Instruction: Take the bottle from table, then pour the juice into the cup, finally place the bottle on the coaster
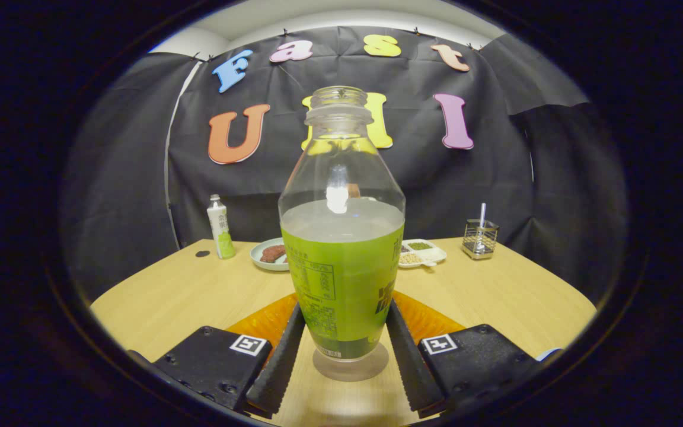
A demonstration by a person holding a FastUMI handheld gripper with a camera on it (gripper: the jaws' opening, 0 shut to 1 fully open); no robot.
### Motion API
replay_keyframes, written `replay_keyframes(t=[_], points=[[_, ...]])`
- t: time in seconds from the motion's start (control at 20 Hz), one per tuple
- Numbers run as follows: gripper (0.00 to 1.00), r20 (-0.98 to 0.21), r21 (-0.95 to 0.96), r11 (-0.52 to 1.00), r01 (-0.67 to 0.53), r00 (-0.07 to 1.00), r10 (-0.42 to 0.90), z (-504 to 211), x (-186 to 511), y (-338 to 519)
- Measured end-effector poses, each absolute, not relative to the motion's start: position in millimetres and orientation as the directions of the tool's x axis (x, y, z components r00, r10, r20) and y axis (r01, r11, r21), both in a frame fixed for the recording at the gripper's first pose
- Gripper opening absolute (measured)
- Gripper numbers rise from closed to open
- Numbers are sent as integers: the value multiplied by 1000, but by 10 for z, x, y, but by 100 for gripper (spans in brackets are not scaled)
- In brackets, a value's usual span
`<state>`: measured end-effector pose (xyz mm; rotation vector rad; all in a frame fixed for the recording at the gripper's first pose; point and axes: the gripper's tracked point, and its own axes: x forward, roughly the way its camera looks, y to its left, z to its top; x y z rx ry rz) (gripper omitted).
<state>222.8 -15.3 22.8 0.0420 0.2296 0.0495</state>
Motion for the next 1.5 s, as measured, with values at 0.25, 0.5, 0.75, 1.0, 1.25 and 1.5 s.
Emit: replay_keyframes(t=[0.25, 0.5, 0.75, 1.0, 1.25, 1.5], points=[[81, -301, 17, 999, -32, 953, 35, -52, 2394, -197], [81, -331, 15, 999, -43, 943, 45, -210, 2443, -143], [81, -346, 27, 999, -40, 937, 47, -285, 2447, -131], [89, -368, 24, 999, -44, 928, 50, -312, 2435, -88], [93, -359, 23, 999, -28, 933, 34, -246, 2347, -124], [94, -273, 21, 1000, -2, 962, 8, 15, 1979, -129]])
